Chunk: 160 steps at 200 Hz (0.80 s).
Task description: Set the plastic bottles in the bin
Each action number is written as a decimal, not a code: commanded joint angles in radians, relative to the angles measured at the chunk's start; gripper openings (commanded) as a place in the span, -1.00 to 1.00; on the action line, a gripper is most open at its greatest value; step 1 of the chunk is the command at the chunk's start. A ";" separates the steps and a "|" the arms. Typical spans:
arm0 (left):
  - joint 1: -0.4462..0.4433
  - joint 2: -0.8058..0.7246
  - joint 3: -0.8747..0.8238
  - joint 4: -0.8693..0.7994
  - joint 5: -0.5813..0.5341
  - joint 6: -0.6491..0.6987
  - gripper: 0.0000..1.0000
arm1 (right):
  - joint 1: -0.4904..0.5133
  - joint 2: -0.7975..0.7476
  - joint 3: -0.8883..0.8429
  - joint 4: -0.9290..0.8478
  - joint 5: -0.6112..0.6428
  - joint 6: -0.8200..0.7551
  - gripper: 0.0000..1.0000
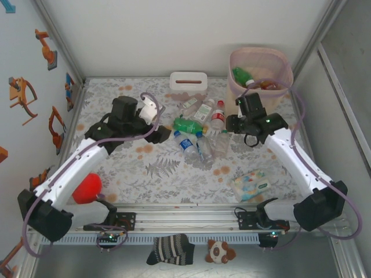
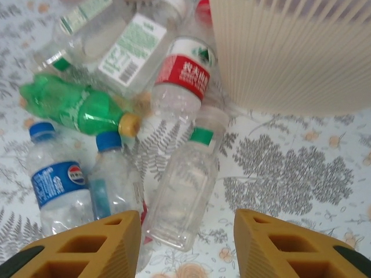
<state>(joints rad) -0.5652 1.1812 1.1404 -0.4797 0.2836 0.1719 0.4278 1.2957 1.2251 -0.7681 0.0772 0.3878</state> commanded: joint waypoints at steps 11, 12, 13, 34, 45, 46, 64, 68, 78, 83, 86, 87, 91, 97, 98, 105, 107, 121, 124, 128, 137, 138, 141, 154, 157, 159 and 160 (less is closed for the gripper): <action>0.079 -0.090 -0.110 0.200 0.166 0.032 0.68 | 0.052 0.020 -0.060 0.022 0.104 0.068 -0.06; 0.082 -0.092 -0.115 0.206 0.171 0.028 0.68 | 0.054 0.021 -0.060 0.022 0.107 0.068 -0.06; 0.085 -0.094 -0.118 0.213 0.176 0.024 0.68 | 0.056 0.022 -0.061 0.022 0.109 0.069 -0.05; 0.134 -0.143 -0.169 0.318 0.265 -0.059 0.68 | 0.077 0.044 -0.095 0.046 0.140 0.109 -0.01; 0.150 -0.168 -0.205 0.390 0.309 -0.097 0.68 | 0.077 0.063 -0.108 0.059 0.136 0.122 0.01; 0.151 -0.170 -0.208 0.399 0.315 -0.100 0.68 | 0.077 0.066 -0.108 0.060 0.136 0.123 0.02; 0.187 -0.185 -0.240 0.498 0.427 -0.169 0.72 | 0.078 0.115 -0.103 0.060 0.125 0.128 0.07; 0.194 -0.183 -0.240 0.511 0.451 -0.182 0.72 | 0.078 0.126 -0.100 0.060 0.123 0.128 0.09; 0.210 -0.174 -0.238 0.540 0.504 -0.204 0.73 | 0.078 0.150 -0.096 0.064 0.117 0.128 0.11; 0.213 -0.169 -0.238 0.547 0.517 -0.210 0.73 | 0.080 0.164 -0.094 0.064 0.112 0.126 0.13; 0.216 -0.166 -0.237 0.548 0.520 -0.212 0.73 | 0.080 0.170 -0.093 0.064 0.110 0.125 0.14; 0.216 -0.165 -0.237 0.548 0.520 -0.212 0.73 | 0.080 0.171 -0.093 0.064 0.110 0.125 0.14; 0.218 -0.161 -0.234 0.547 0.523 -0.213 0.73 | 0.080 0.180 -0.092 0.064 0.107 0.124 0.15; 0.220 -0.157 -0.230 0.536 0.526 -0.211 0.73 | 0.081 0.191 -0.091 0.066 0.104 0.121 0.17; 0.220 -0.157 -0.229 0.534 0.526 -0.210 0.73 | 0.081 0.193 -0.091 0.066 0.104 0.121 0.17; 0.222 -0.155 -0.228 0.524 0.524 -0.202 0.73 | 0.083 0.201 -0.091 0.069 0.100 0.118 0.19; 0.222 -0.156 -0.228 0.521 0.523 -0.200 0.73 | 0.083 0.203 -0.093 0.071 0.099 0.117 0.20; 0.223 -0.161 -0.226 0.498 0.496 -0.185 0.73 | 0.084 0.219 -0.095 0.085 0.080 0.111 0.26; 0.224 -0.161 -0.223 0.489 0.480 -0.183 0.73 | 0.085 0.221 -0.095 0.087 0.078 0.112 0.27; 0.227 -0.165 -0.220 0.481 0.462 -0.183 0.73 | 0.085 0.225 -0.095 0.088 0.076 0.112 0.30; 0.236 -0.172 -0.219 0.467 0.443 -0.180 0.73 | 0.085 0.234 -0.097 0.099 0.074 0.116 0.37; 0.237 -0.173 -0.219 0.466 0.442 -0.179 0.73 | 0.085 0.235 -0.098 0.100 0.074 0.116 0.38; 0.241 -0.175 -0.218 0.465 0.440 -0.176 0.73 | 0.085 0.238 -0.100 0.103 0.076 0.120 0.40; 0.249 -0.184 -0.216 0.450 0.428 -0.156 0.73 | 0.085 0.265 -0.094 0.096 0.088 0.143 0.45; 0.250 -0.185 -0.213 0.442 0.426 -0.150 0.73 | 0.085 0.271 -0.092 0.094 0.090 0.146 0.45; 0.251 -0.185 -0.211 0.435 0.425 -0.145 0.73 | 0.086 0.275 -0.090 0.093 0.090 0.149 0.45; 0.251 -0.186 -0.209 0.431 0.424 -0.141 0.73 | 0.086 0.277 -0.090 0.093 0.091 0.150 0.45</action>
<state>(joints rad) -0.3302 1.0203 0.9047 -0.0189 0.7219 0.0006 0.5060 1.5333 1.1282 -0.6846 0.1520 0.4953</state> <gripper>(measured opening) 0.863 0.721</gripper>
